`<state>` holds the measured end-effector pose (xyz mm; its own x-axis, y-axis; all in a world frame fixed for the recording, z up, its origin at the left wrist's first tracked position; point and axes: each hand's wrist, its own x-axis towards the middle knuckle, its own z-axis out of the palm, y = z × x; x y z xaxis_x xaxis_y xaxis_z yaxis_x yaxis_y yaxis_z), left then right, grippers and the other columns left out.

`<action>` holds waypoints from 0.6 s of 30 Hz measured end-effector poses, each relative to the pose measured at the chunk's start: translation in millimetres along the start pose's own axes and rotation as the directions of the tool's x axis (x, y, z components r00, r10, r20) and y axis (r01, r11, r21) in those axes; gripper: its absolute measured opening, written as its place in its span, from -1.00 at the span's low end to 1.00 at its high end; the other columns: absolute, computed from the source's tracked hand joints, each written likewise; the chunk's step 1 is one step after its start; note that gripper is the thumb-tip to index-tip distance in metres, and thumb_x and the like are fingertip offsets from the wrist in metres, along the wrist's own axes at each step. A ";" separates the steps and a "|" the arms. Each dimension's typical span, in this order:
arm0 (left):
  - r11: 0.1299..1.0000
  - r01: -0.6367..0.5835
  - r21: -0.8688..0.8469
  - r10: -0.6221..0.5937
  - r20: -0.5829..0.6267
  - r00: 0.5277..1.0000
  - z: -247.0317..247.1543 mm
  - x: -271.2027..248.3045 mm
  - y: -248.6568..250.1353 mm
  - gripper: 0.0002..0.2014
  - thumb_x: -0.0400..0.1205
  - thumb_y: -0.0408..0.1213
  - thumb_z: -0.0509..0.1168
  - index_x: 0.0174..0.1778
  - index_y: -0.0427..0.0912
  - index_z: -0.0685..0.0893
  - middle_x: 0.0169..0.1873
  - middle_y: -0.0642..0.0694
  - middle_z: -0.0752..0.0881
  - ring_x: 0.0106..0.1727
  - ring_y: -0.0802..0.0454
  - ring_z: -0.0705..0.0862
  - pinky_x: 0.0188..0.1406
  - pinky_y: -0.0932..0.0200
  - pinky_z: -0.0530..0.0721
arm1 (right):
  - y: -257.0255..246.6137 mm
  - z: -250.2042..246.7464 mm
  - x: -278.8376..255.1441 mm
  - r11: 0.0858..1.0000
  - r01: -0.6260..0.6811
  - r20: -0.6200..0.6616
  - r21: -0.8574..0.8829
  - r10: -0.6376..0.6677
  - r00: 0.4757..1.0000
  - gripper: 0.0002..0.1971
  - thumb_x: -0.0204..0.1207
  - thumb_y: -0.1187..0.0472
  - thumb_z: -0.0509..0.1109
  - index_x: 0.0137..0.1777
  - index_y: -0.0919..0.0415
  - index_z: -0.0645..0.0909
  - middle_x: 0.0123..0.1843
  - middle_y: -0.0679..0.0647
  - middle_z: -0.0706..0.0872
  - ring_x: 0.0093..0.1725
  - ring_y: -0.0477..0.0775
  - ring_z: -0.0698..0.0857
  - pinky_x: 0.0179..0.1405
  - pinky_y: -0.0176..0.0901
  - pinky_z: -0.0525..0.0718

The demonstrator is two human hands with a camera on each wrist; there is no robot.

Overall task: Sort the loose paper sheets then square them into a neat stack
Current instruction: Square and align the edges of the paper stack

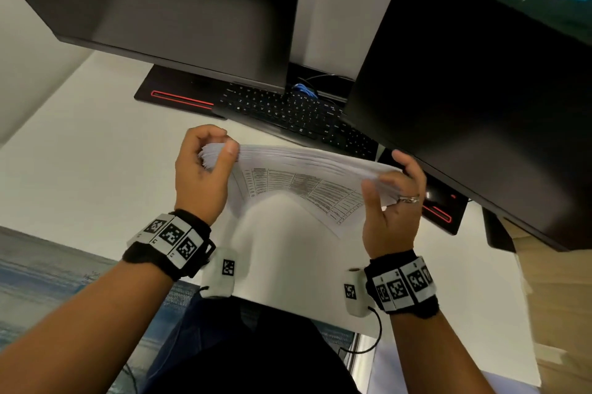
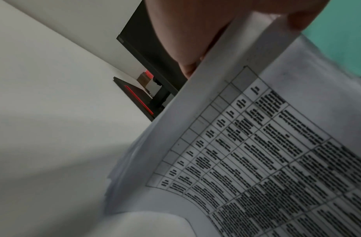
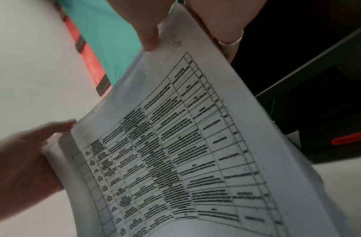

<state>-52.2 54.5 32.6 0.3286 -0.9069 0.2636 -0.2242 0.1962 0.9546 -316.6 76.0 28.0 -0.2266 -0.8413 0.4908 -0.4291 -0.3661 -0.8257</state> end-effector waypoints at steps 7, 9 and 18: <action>1.000 0.006 -0.022 -0.005 0.044 0.999 3.7 4.8 -2.0 -0.67 0.64 -0.16 0.35 0.27 -0.09 0.46 -0.03 -0.11 0.73 0.02 0.07 0.71 0.18 0.18 0.65 | 12.1 -2.9 -4.7 0.988 0.031 0.042 -0.151 -0.024 0.999 -0.87 0.58 0.27 0.42 0.06 0.15 0.76 0.47 0.20 0.49 0.42 0.15 0.55 0.32 0.10 0.65; 0.999 0.041 -0.014 -0.040 0.066 0.997 5.6 3.4 -4.5 -0.64 0.62 -0.07 0.35 0.29 -0.05 0.46 -0.01 -0.12 0.74 0.02 0.09 0.71 0.15 0.19 0.66 | 16.4 0.0 -11.3 0.988 -0.030 0.005 -0.150 0.031 0.999 -0.80 0.58 0.17 0.42 0.18 -0.04 0.71 0.49 0.11 0.46 0.44 0.10 0.52 0.30 0.17 0.68; 0.977 0.196 -0.084 -0.179 0.179 0.967 1.0 8.6 -8.7 -0.44 0.43 -0.19 0.57 0.28 0.09 0.47 0.00 -0.03 0.71 -0.12 0.31 0.72 -0.09 0.42 0.67 | 10.0 9.7 -0.4 0.716 -0.632 0.066 0.296 0.645 0.761 -0.44 0.28 0.36 0.69 0.14 -0.14 0.55 0.10 -0.10 0.72 0.09 -0.01 0.79 -0.06 -0.18 0.83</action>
<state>-48.3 44.6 26.5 0.1937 -0.9793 0.0594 -0.0771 0.0452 0.9960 -312.3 68.8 16.9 -0.3920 -0.9027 -0.1775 0.0953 0.1521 -0.9838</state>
